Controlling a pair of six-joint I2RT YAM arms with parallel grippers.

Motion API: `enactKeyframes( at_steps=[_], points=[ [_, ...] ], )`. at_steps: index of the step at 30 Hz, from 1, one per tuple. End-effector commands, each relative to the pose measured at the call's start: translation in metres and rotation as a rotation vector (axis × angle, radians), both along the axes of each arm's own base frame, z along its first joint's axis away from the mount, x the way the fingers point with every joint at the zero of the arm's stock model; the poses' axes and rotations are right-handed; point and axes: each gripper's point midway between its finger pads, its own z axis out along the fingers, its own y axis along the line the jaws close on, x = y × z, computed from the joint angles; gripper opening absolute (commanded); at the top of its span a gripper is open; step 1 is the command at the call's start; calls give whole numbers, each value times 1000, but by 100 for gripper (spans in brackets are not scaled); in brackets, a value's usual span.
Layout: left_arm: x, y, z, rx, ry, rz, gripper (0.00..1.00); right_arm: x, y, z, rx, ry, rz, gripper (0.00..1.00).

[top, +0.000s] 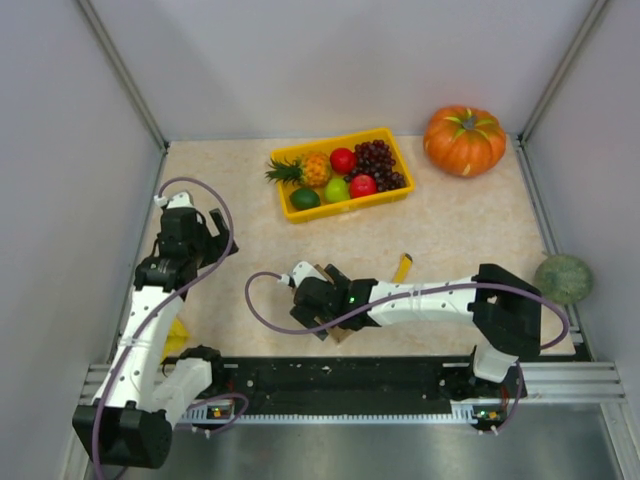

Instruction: Unpack the express box

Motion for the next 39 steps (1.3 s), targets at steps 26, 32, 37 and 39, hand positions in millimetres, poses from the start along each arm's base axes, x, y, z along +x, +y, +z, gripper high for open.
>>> enactKeyframes(
  at_steps=[26,32,37,39],
  points=[
    [2,-78,-27,-330,40,-297,99,14,-19,-4,264,285,-118,88],
    [-9,-107,-43,-523,84,-341,99,20,-22,-6,388,422,-149,88],
    [-17,-130,-62,-711,95,-374,98,25,-19,1,537,537,-177,88],
    [-21,-139,-60,-787,89,-395,98,28,-15,5,595,582,-168,88]
  ],
)
